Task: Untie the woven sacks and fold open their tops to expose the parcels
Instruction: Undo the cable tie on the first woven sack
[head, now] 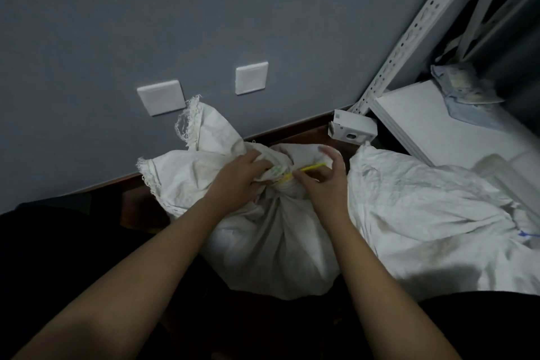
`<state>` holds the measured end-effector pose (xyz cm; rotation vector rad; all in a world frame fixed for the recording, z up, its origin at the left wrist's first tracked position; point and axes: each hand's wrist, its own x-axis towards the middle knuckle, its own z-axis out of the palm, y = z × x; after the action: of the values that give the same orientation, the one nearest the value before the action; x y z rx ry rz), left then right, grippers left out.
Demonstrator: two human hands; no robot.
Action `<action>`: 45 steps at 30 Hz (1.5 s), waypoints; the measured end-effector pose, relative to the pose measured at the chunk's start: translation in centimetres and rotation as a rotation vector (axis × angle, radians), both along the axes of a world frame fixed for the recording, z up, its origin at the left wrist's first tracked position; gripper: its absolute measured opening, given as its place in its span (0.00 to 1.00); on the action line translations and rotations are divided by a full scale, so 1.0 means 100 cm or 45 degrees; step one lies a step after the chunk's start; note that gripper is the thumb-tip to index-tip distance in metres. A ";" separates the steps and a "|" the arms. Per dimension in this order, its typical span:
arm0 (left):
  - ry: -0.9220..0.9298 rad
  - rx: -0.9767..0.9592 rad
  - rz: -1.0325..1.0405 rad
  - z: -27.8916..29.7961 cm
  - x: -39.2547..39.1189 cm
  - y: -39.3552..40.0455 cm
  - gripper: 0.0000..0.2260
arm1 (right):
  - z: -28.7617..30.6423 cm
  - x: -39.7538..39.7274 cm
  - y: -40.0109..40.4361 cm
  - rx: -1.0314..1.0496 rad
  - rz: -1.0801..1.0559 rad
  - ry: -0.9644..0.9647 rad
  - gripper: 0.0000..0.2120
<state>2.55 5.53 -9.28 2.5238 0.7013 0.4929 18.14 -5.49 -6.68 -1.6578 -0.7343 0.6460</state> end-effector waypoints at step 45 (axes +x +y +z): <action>0.244 -0.584 0.358 -0.028 0.014 -0.072 0.03 | -0.063 -0.063 -0.062 -0.226 -0.498 0.323 0.08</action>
<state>3.92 -1.68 -12.05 2.0657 1.1106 0.1541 11.80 -11.68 -12.98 -1.7756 -0.1654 0.6355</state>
